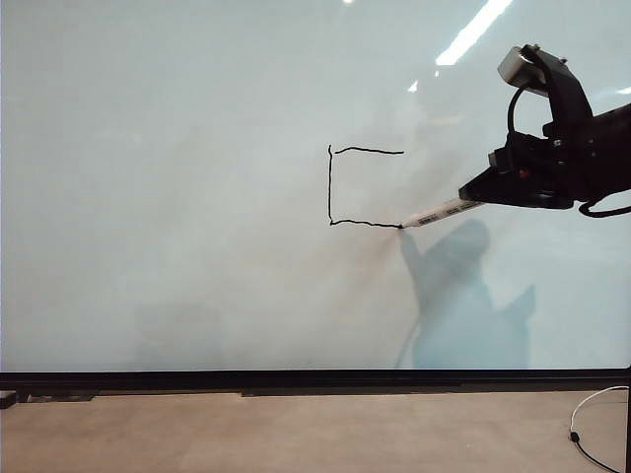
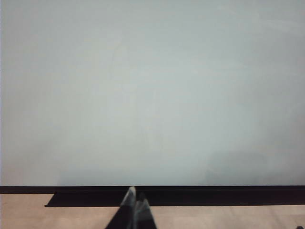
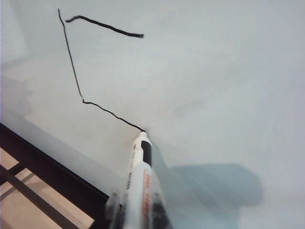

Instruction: Pick up the pen on the shelf to the right of the whiteboard and draw a rectangle.

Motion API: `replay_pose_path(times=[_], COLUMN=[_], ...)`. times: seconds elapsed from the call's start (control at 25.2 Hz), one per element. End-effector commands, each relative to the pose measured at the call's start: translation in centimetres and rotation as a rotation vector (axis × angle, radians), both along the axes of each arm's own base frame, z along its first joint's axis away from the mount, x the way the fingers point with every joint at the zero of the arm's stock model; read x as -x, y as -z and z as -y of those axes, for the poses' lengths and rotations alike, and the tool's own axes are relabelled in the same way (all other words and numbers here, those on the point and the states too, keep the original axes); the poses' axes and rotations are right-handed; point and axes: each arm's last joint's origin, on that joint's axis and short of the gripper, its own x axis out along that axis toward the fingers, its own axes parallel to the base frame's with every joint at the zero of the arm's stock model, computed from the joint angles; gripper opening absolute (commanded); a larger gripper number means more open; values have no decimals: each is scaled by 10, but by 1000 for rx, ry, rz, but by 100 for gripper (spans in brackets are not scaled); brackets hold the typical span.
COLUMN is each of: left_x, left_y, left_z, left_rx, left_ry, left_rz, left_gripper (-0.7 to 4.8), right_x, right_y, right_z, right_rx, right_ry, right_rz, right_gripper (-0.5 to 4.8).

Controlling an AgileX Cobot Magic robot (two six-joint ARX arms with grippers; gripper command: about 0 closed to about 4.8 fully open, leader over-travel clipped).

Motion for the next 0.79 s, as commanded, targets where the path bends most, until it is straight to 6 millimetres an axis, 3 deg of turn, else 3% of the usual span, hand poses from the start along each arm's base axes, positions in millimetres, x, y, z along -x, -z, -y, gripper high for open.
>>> replay_pose_path(times=[0.04, 0.4, 0.79], left_x=[0, 0, 0], left_y=[-2, -2, -2], left_z=[0, 0, 0], left_rx=[-5, -5, -5], left_ry=[3, 4, 4], left_rz=[9, 10, 10], left_gripper=[-4, -4, -4], right_x=[1, 2, 29], right_y=[-6, -6, -14], right_z=[7, 7, 5], right_rx=[2, -4, 44], right_ry=[63, 40, 16], right_rz=[49, 47, 54], right_gripper=[-5, -5, -5])
